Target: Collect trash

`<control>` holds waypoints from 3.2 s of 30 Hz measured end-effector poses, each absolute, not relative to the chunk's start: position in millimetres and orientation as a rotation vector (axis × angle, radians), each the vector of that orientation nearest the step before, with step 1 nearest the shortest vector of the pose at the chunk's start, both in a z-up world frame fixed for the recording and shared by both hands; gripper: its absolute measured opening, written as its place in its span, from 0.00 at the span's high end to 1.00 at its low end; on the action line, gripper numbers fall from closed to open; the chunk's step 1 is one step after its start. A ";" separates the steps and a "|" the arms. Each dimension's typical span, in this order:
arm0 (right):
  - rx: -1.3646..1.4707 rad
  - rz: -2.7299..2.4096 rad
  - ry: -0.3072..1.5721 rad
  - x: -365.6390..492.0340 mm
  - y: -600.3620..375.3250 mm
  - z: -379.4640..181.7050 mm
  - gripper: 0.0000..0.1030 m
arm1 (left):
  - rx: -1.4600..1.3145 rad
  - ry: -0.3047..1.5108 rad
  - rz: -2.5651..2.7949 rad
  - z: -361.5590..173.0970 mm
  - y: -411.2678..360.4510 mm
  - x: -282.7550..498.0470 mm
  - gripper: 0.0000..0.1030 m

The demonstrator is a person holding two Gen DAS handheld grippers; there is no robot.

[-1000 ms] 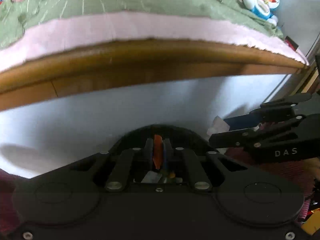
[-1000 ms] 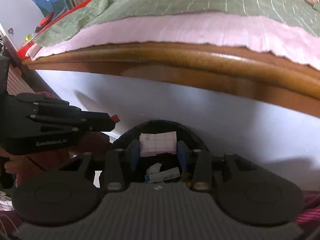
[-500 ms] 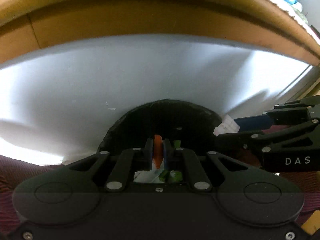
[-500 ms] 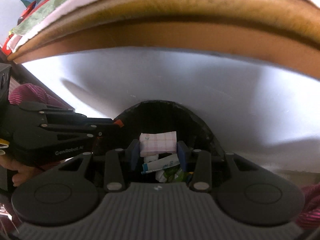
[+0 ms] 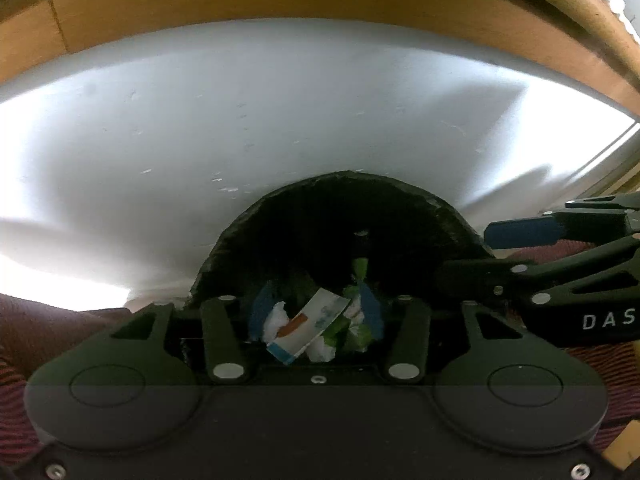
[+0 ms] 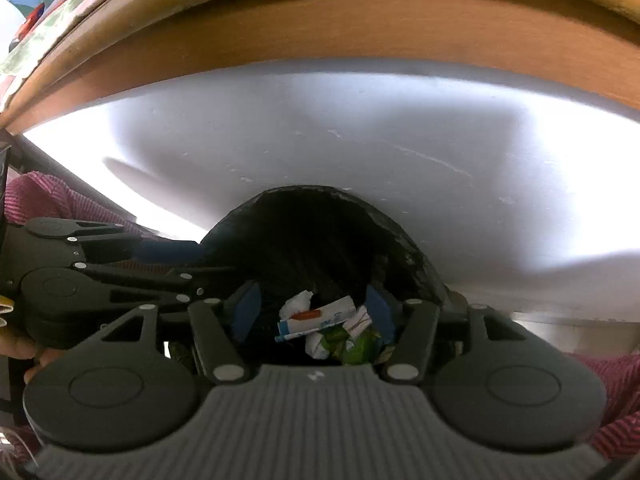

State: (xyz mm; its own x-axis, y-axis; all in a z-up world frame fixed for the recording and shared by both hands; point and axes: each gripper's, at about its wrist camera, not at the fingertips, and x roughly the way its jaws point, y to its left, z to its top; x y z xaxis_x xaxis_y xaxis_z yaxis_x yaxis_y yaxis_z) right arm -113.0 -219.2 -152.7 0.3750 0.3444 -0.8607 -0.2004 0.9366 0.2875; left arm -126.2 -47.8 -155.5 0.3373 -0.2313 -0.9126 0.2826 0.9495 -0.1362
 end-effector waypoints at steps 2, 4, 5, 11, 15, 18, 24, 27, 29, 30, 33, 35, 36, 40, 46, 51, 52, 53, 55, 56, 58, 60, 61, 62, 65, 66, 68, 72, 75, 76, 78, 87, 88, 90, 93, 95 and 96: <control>0.146 0.347 1.133 -112.8 -220.8 -151.0 0.29 | 0.050 1.183 -0.332 -154.0 -47.6 -126.6 0.50; 0.149 0.345 1.131 -112.5 -221.6 -150.4 0.28 | 0.053 1.184 -0.332 -151.4 -48.0 -127.6 0.49; 0.149 0.345 1.130 -112.5 -221.8 -149.8 0.27 | 0.055 1.183 -0.332 -152.0 -48.2 -127.3 0.48; 0.149 0.341 1.129 -112.9 -222.5 -149.5 0.27 | 0.067 1.185 -0.335 -151.0 -48.0 -127.7 0.46; 0.149 0.343 1.128 -113.2 -222.3 -148.7 0.26 | 0.069 1.189 -0.334 -151.5 -48.9 -128.1 0.44; 0.149 0.348 1.126 -113.2 -222.6 -147.3 0.26 | 0.071 1.188 -0.335 -150.6 -49.6 -127.8 0.44; 0.135 0.372 1.086 -117.9 -223.5 -130.5 0.25 | 0.069 1.162 -0.345 -136.0 -47.4 -131.6 0.44; 0.146 0.448 1.042 -122.3 -228.1 -105.4 0.24 | 0.064 1.122 -0.412 -108.3 -43.0 -138.8 0.44; 0.157 0.506 0.984 -125.0 -234.8 -80.6 0.21 | 0.057 1.075 -0.474 -82.3 -37.6 -143.7 0.39; 0.157 0.525 0.949 -125.7 -238.4 -68.7 0.20 | 0.052 1.040 -0.501 -68.2 -33.7 -145.5 0.28; 0.121 0.521 0.847 -123.6 -248.1 -32.3 0.19 | 0.058 0.938 -0.524 -32.9 -23.0 -145.9 0.18; 0.101 0.507 0.787 -119.0 -254.0 -12.0 0.19 | 0.073 0.887 -0.528 -11.9 -18.6 -142.0 0.18; 0.103 0.503 0.764 -115.7 -257.0 -3.4 0.19 | 0.069 0.859 -0.524 -1.5 -15.8 -138.5 0.17; 0.135 0.451 0.681 -94.7 -268.5 23.2 0.19 | 0.048 0.754 -0.505 32.3 -7.2 -116.9 0.16; 0.128 0.343 0.623 -43.9 -269.8 52.9 0.17 | -0.011 0.616 -0.379 73.1 1.8 -58.6 0.15; 0.094 0.287 0.586 4.1 -259.0 70.8 0.17 | -0.074 0.594 -0.269 83.6 13.7 15.4 0.16; 0.101 0.265 0.590 17.9 -258.4 73.8 0.17 | -0.080 0.583 -0.250 83.9 16.7 30.0 0.16; 0.111 0.248 0.587 29.7 -258.0 75.6 0.17 | -0.081 0.573 -0.231 83.8 19.1 41.2 0.16; 0.133 0.213 0.583 55.0 -259.4 76.3 0.17 | -0.070 0.564 -0.192 80.6 19.0 66.6 0.18; 0.146 0.197 0.584 67.9 -259.8 75.3 0.17 | -0.064 0.564 -0.176 77.9 17.8 80.1 0.18; 0.172 0.172 0.594 89.8 -261.6 70.6 0.17 | -0.051 0.575 -0.155 68.7 16.3 106.4 0.20; 0.206 0.173 0.616 115.8 -261.7 62.5 0.18 | -0.051 0.603 -0.136 56.5 14.5 128.5 0.22; 0.225 0.176 0.625 127.2 -261.0 57.6 0.19 | -0.055 0.613 -0.126 49.4 13.8 137.1 0.22; 0.237 0.180 0.633 135.6 -260.2 52.4 0.20 | -0.057 0.614 -0.119 42.3 13.6 145.6 0.22; 0.264 0.176 0.653 163.6 -255.1 36.8 0.20 | -0.047 0.582 -0.107 26.6 10.7 162.2 0.21; 0.271 0.172 0.658 171.0 -253.1 32.0 0.20 | -0.045 0.585 -0.104 23.1 9.6 168.2 0.20; 0.288 0.164 0.665 185.5 -249.4 22.8 0.21 | -0.044 0.601 -0.112 16.9 5.8 177.7 0.20; 0.338 0.147 0.700 211.0 -243.9 5.1 0.31 | -0.044 0.642 -0.116 5.9 1.0 196.6 0.47; 0.360 0.131 0.761 218.2 -242.5 -4.8 0.80 | -0.059 0.637 -0.116 8.5 0.3 192.6 0.56; 0.358 0.146 0.747 214.0 -242.6 -4.3 0.81 | -0.046 0.621 -0.133 11.4 -0.7 188.7 0.56; 0.338 0.170 0.719 203.8 -243.3 -0.3 0.81 | -0.029 0.601 -0.154 17.7 -2.2 179.2 0.57; 0.370 0.211 0.657 166.0 -263.4 27.9 0.75 | -0.076 0.555 -0.223 48.3 -7.2 139.6 0.57; 0.367 0.211 0.655 161.4 -264.7 29.8 0.74 | -0.073 0.550 -0.230 51.3 -8.8 134.5 0.57; 0.362 0.209 0.651 153.2 -267.6 32.2 0.73 | -0.072 0.544 -0.248 57.7 -11.1 124.8 0.57; 0.354 0.199 0.645 140.8 -274.8 33.0 0.74 | -0.067 0.537 -0.276 65.8 -14.8 109.7 0.57; 0.360 0.199 0.648 133.3 -280.7 32.5 0.73 | -0.057 0.531 -0.297 70.0 -18.0 99.3 0.57; 0.362 0.200 0.647 130.2 -283.6 32.0 0.72 | -0.053 0.531 -0.307 71.6 -19.7 94.0 0.57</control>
State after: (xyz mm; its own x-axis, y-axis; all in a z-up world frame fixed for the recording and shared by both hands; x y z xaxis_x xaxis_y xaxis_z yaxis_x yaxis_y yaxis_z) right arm 130.2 -283.6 32.0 0.7820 0.2926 -0.5504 -0.0699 0.9186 0.3890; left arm 94.0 -19.7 71.6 0.8178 -0.3021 -0.4898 0.2746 0.9529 -0.1292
